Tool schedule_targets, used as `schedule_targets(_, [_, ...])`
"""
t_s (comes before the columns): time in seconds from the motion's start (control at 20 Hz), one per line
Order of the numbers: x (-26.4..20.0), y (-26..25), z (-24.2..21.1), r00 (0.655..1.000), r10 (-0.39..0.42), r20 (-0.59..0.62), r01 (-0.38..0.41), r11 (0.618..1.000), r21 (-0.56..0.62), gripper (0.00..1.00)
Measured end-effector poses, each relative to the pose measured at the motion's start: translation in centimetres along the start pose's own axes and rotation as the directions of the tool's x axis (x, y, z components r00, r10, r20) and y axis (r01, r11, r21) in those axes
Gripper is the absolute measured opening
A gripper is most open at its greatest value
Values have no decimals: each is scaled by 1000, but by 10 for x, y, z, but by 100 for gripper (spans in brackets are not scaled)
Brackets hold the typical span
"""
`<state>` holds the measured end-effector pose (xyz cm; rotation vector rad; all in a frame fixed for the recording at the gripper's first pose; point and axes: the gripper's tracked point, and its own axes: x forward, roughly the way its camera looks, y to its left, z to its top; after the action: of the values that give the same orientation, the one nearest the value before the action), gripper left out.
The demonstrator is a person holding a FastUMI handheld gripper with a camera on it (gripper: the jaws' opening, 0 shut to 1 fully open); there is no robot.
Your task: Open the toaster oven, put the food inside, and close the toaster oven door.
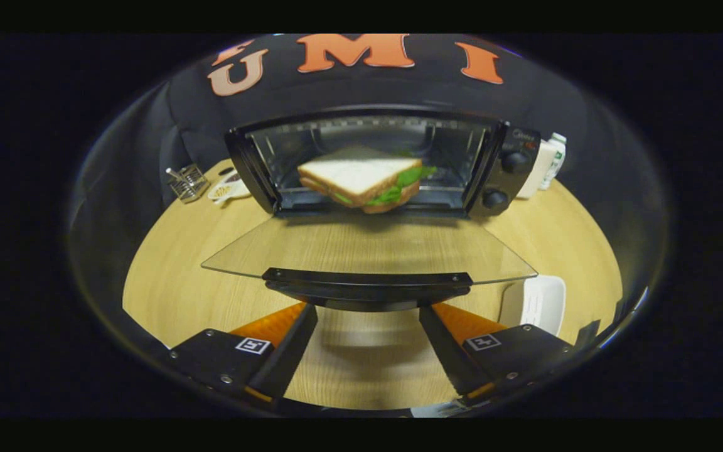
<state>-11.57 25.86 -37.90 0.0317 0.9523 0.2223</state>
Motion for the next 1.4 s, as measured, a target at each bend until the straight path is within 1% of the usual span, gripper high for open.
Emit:
schedule_targets(0.15, [6, -7, 34, 999, -24, 42, 25, 999, -23, 97])
schedule_targets(0.3, [16, -10, 64, 996, -38, 78, 39, 999, -12, 97])
schedule_targets(0.8, [34, -20, 142, 981, -62, 181, 66, 998, -14, 97])
schedule_targets(0.9, [37, -20, 150, 981, -62, 182, 65, 998, -14, 97])
schedule_targets(0.95, [34, -21, 147, 984, -64, 166, 69, 997, -22, 97])
schedule_targets(1.05, [27, -19, 149, 982, -53, 179, 59, 998, -27, 97])
schedule_targets(1.2, [0, -18, 146, 980, -26, 197, 33, 999, -32, 97])
schedule_targets(1.3, [-27, -24, 160, 966, -17, 258, 23, 1000, -21, 97])
schedule_targets(1.4, [-55, -36, 183, 941, -29, 338, 34, 999, -11, 97])
